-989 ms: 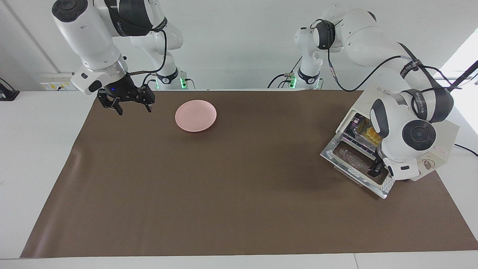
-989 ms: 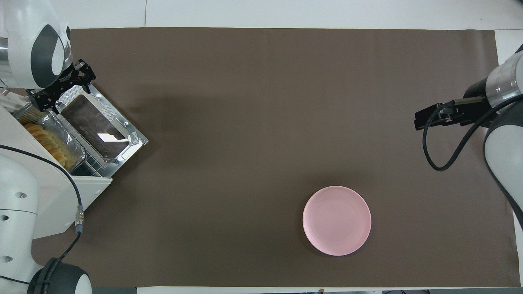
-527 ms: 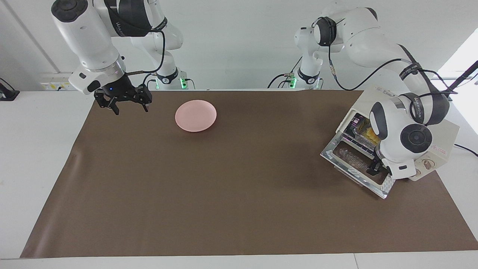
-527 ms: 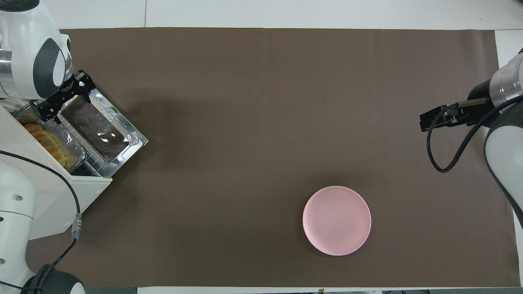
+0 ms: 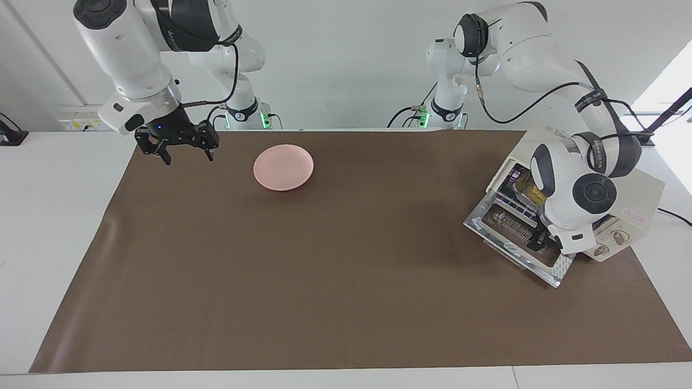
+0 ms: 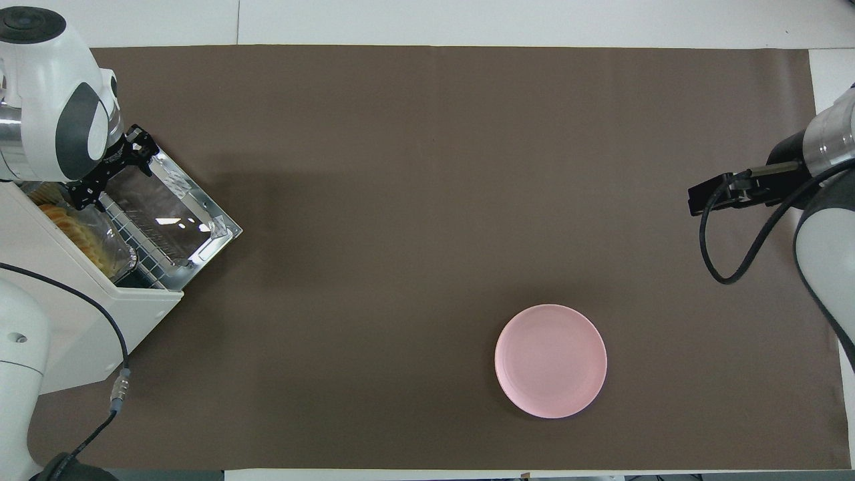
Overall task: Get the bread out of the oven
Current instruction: 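Grasp the foil tray edge inside the oven with the left gripper, then pull the foil tray out of the oven with the left gripper, then set the foil tray on the table and open the left gripper, then grasp the foil tray with the right gripper while the left gripper withdraws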
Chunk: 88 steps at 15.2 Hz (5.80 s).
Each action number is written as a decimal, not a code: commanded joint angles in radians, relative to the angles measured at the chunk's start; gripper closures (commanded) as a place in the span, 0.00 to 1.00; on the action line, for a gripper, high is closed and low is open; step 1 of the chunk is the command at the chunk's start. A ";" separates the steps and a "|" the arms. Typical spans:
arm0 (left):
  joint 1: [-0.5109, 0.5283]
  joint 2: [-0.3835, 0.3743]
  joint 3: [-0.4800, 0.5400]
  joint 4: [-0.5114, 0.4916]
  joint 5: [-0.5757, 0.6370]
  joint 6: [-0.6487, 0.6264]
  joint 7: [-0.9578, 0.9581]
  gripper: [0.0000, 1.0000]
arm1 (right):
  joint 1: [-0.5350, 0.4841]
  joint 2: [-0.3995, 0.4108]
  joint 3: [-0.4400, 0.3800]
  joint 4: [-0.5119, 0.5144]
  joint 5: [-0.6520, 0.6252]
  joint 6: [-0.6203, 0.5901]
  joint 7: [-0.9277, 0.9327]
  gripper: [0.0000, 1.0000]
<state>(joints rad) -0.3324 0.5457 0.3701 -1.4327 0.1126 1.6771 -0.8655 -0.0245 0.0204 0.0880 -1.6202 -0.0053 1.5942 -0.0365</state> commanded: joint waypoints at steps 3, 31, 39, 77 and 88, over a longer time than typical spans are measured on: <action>-0.031 -0.032 0.009 -0.034 0.062 0.013 0.003 0.00 | -0.017 -0.014 0.010 -0.006 -0.009 -0.014 -0.026 0.00; -0.037 -0.084 0.004 -0.134 0.062 0.113 0.118 1.00 | -0.017 -0.014 0.010 -0.006 -0.009 -0.014 -0.026 0.00; -0.311 -0.007 -0.011 0.023 -0.094 0.216 0.211 1.00 | -0.017 -0.014 0.010 -0.006 -0.009 -0.014 -0.026 0.00; -0.271 -0.391 0.128 -0.034 -0.260 -0.089 0.525 0.00 | 0.376 0.229 0.026 -0.014 0.084 0.368 0.415 0.00; -0.171 -0.467 0.198 -0.003 -0.153 -0.436 0.744 0.00 | 0.503 0.447 0.026 -0.062 0.185 0.660 0.754 0.00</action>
<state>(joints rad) -0.5014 0.1342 0.5679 -1.4185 -0.0386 1.2940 -0.1472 0.4707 0.4665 0.1168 -1.6407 0.1554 2.1964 0.6849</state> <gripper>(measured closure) 0.000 0.000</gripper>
